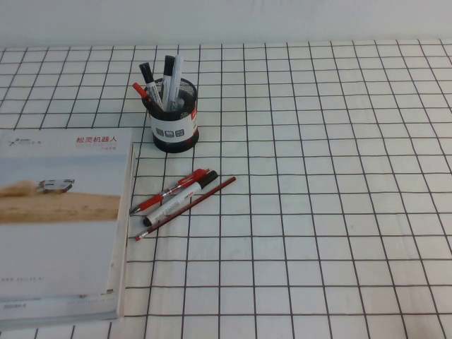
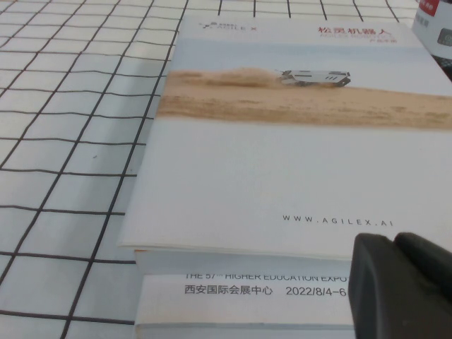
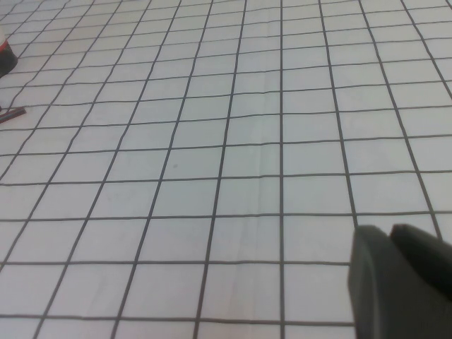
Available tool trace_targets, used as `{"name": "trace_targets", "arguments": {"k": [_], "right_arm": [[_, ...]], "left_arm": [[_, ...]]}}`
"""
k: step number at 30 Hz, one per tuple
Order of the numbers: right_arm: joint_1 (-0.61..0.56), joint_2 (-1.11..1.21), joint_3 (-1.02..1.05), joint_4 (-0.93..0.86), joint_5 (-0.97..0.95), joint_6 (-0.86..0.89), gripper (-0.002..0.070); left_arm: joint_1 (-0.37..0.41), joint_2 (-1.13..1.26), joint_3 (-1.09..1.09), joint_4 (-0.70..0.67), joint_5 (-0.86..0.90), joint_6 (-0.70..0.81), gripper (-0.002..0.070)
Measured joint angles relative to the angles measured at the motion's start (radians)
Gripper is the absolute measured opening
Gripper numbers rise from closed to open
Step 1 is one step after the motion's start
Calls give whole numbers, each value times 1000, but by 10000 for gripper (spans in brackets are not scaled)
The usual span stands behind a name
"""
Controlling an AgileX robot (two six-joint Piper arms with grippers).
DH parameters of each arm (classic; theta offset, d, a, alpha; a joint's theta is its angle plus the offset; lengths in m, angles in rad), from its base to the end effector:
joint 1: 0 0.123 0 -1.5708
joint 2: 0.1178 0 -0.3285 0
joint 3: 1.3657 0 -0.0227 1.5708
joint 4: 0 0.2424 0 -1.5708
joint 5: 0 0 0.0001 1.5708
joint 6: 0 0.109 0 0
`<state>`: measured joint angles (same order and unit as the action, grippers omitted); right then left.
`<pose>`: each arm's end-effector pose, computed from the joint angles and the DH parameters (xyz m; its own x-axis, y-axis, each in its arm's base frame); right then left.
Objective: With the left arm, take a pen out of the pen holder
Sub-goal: 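Take a marker out of the pen holder and lay it on the table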
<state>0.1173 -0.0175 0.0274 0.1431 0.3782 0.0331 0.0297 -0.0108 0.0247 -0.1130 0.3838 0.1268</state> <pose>0.0163 0.0077 0.1653 -0.3145 0.1293 -0.9404 -0.1164 0.9779 0.1734 0.0173 -0.0041 0.1654 -0.3029 0.0129 -0.9529 0.0172 0.9998 0.0081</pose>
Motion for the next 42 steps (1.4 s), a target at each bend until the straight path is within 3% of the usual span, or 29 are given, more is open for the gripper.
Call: {"name": "trace_targets", "arguments": {"k": [30,42], "right_arm": [[0,0,0,0,0,0,-15],[0,0,0,0,0,0,-15]], "left_arm": [[0,0,0,-10,-24,-11,0],[0,0,1,-434,-239,-105,0]]}}
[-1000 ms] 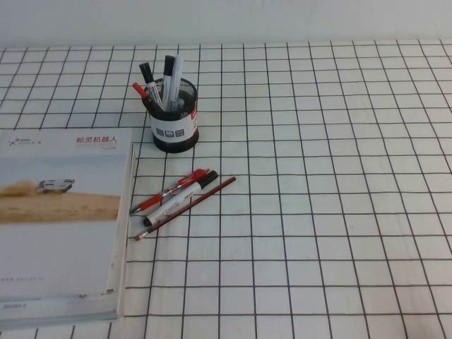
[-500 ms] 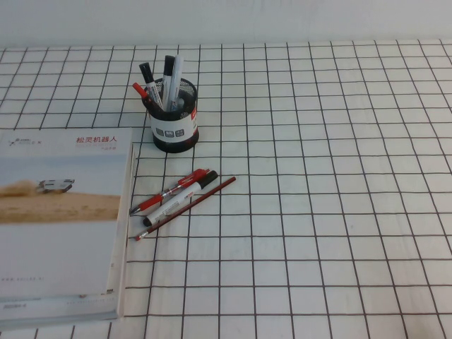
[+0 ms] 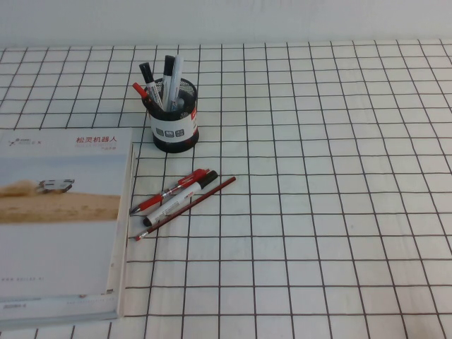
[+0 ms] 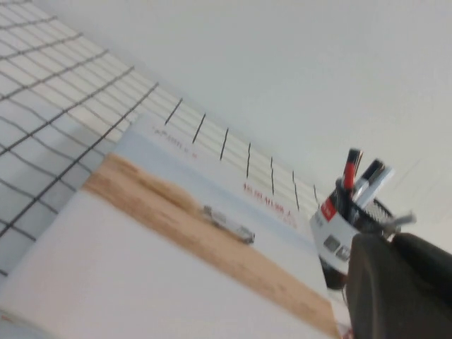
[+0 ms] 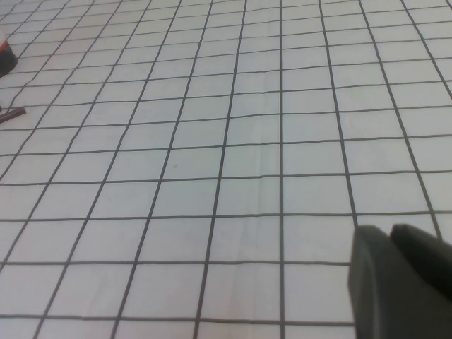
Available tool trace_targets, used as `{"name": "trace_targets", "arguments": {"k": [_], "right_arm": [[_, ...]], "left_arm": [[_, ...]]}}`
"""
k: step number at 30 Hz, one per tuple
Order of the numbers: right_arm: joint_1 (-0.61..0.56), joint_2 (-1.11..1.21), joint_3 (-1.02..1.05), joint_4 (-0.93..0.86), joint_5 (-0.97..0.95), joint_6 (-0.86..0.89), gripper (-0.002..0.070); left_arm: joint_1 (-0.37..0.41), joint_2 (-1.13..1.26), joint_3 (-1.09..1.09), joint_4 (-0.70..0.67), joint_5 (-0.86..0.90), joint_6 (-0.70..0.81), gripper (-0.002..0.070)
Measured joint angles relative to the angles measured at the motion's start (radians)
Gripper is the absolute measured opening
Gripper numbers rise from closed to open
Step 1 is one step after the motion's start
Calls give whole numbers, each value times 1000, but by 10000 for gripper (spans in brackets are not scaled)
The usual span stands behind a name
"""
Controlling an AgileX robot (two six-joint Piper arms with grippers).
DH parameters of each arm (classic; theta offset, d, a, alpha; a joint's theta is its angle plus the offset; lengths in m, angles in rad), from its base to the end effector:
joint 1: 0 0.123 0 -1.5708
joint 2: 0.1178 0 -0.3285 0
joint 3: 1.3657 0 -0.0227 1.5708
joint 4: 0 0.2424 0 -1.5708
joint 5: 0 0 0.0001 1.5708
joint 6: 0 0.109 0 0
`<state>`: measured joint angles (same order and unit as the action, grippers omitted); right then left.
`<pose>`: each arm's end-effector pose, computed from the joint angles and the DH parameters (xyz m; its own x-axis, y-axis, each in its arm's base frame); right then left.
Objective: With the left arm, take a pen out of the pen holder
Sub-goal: 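Take a marker out of the pen holder and lay it on the table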
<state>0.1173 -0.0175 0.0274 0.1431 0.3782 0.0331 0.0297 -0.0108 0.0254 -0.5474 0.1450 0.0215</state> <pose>0.0163 0.0077 0.1653 -0.3145 0.1293 -0.9404 -0.1164 0.9779 0.1734 0.0223 -0.0076 0.1927 -0.0671 -0.4987 -0.8641 0.0139 0.8655 -0.5006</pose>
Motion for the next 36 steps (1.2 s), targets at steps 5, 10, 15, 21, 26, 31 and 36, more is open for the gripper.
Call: {"name": "trace_targets", "arguments": {"k": [5,10,15,21,26,31,36], "right_arm": [[0,0,0,0,0,0,-15],[0,0,0,0,0,0,-15],[0,0,0,0,0,0,-15],[0,0,0,0,0,0,-15],[0,0,0,0,0,0,-15],[0,0,0,0,0,0,-15],[0,0,0,0,0,0,-15]], "left_arm": [[0,0,0,-29,-96,2,0],[0,0,0,-36,-104,3,0],[0,28,-34,-36,-46,6,0],[0,262,-239,-25,79,82,0],[0,480,-395,-23,107,119,0],[0,691,-504,-44,53,209,0],[-24,854,-581,-61,-26,234,0]]}}
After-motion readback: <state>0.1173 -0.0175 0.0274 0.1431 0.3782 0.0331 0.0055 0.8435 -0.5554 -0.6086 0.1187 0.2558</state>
